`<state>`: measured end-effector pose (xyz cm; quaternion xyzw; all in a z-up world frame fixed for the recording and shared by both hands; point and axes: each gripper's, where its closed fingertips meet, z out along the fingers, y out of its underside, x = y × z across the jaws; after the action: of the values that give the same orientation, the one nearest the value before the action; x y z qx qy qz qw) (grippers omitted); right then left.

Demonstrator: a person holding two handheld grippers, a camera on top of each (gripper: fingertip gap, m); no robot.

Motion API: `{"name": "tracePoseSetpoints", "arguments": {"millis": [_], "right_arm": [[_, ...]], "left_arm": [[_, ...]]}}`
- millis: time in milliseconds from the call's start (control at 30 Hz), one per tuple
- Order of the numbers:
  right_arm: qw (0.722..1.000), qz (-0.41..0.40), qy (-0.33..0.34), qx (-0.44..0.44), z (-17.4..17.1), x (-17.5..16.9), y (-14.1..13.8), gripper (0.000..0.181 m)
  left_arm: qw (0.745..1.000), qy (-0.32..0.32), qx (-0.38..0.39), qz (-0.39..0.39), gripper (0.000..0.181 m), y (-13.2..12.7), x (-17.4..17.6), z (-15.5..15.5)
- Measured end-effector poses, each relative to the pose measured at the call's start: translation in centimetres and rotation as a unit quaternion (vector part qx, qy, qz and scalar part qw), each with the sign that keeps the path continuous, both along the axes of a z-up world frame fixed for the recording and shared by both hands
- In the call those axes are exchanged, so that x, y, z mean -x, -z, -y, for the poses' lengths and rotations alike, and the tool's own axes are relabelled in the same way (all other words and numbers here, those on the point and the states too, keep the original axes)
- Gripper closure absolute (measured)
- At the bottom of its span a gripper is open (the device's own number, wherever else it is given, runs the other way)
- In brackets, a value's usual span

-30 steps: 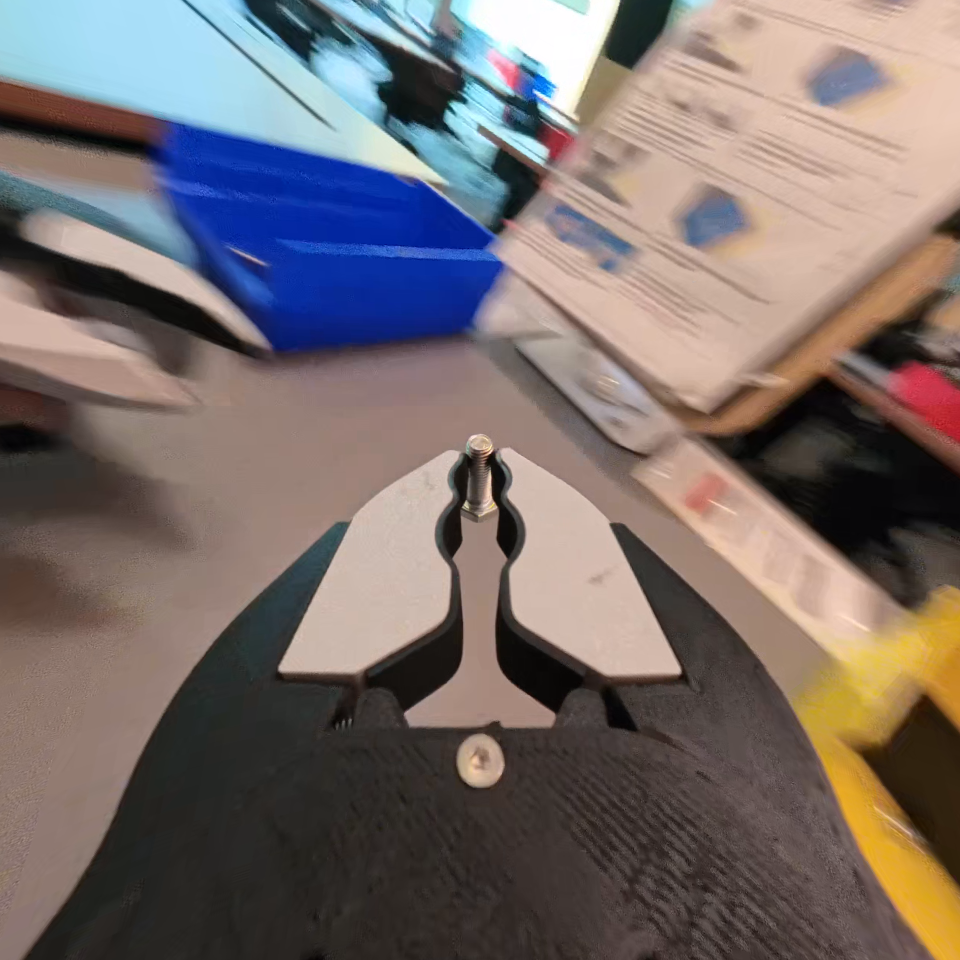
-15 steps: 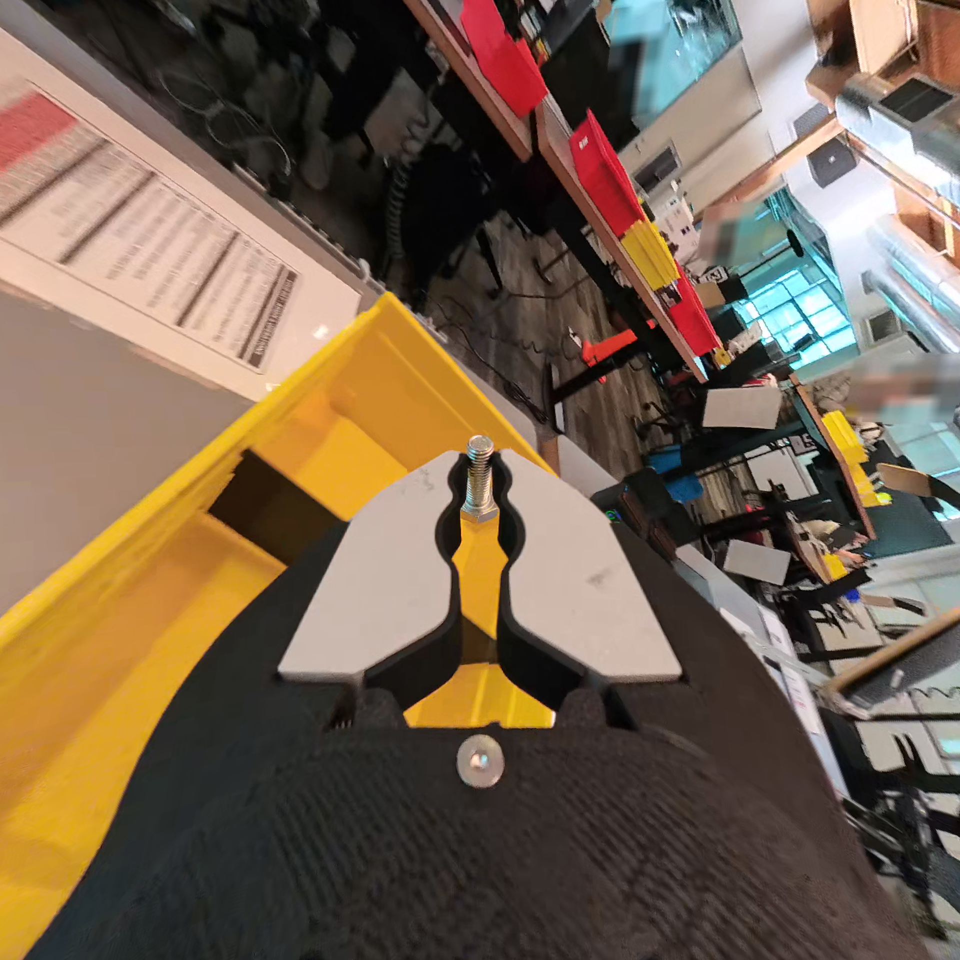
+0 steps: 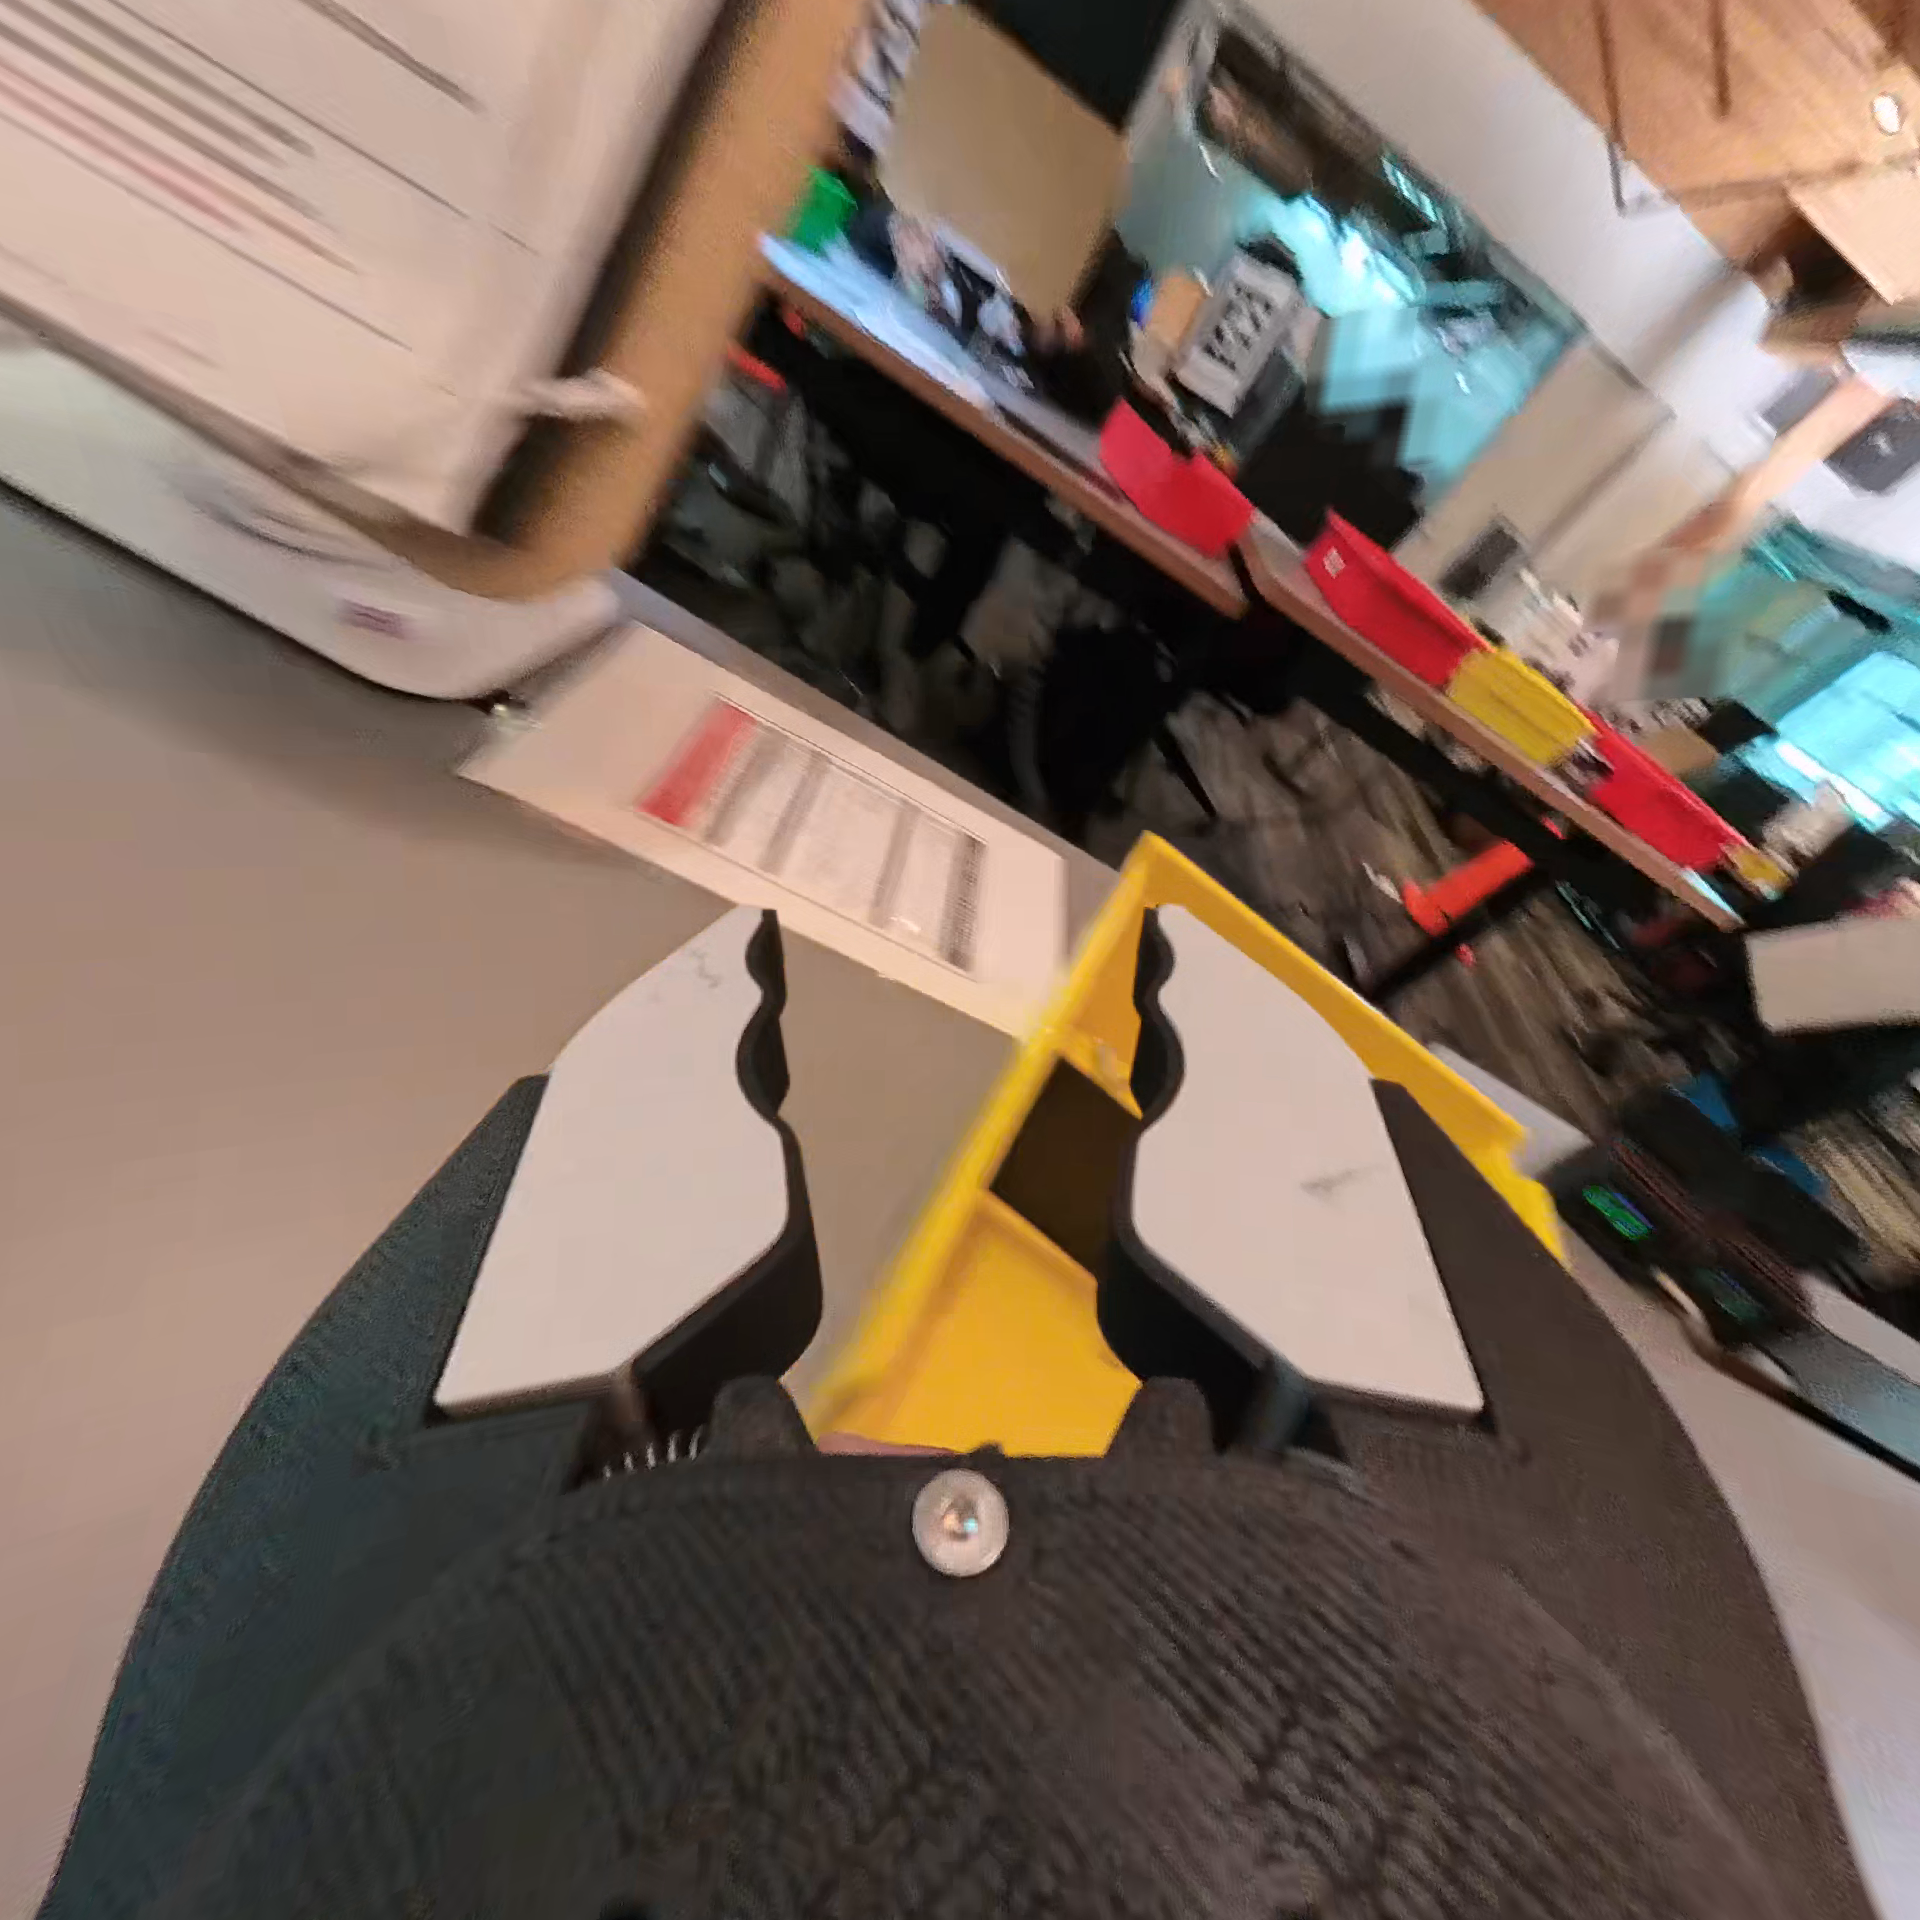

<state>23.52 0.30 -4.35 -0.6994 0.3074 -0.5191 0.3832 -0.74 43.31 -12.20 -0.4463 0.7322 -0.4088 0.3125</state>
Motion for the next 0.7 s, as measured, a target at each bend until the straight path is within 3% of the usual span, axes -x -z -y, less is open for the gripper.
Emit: {"name": "tracePoseSetpoints", "arguments": {"millis": [133,200,267,367,500,700], "right_arm": [[0.982,0.008,-0.160,-0.101,-8.5,5.9,2.4,0.123],[0.963,-0.036,-0.229,-0.134,-11.8,7.9,4.4,0.121],[0.947,-0.072,-0.278,-0.142,-13.9,9.3,6.0,0.117],[0.930,-0.101,-0.319,-0.154,-15.4,10.6,7.2,0.115],[0.921,-0.098,-0.327,-0.191,-15.2,11.1,7.0,0.115],[0.929,-0.073,-0.313,-0.184,-14.1,11.5,6.7,0.113]], "left_arm": [[0.994,0.045,-0.081,-0.056,0.156,-0.2,-1.5,-2.4],[0.980,0.111,-0.150,-0.065,0.156,-0.1,-2.8,-2.3],[0.948,0.202,-0.242,-0.046,0.156,0.0,-4.2,-1.8],[0.888,0.297,-0.349,-0.043,0.156,1.4,-6.8,-1.5],[0.833,0.375,-0.391,-0.116,0.155,5.1,-8.5,-1.7],[0.795,0.433,-0.390,-0.168,0.160,7.9,-8.4,-0.9]]}}
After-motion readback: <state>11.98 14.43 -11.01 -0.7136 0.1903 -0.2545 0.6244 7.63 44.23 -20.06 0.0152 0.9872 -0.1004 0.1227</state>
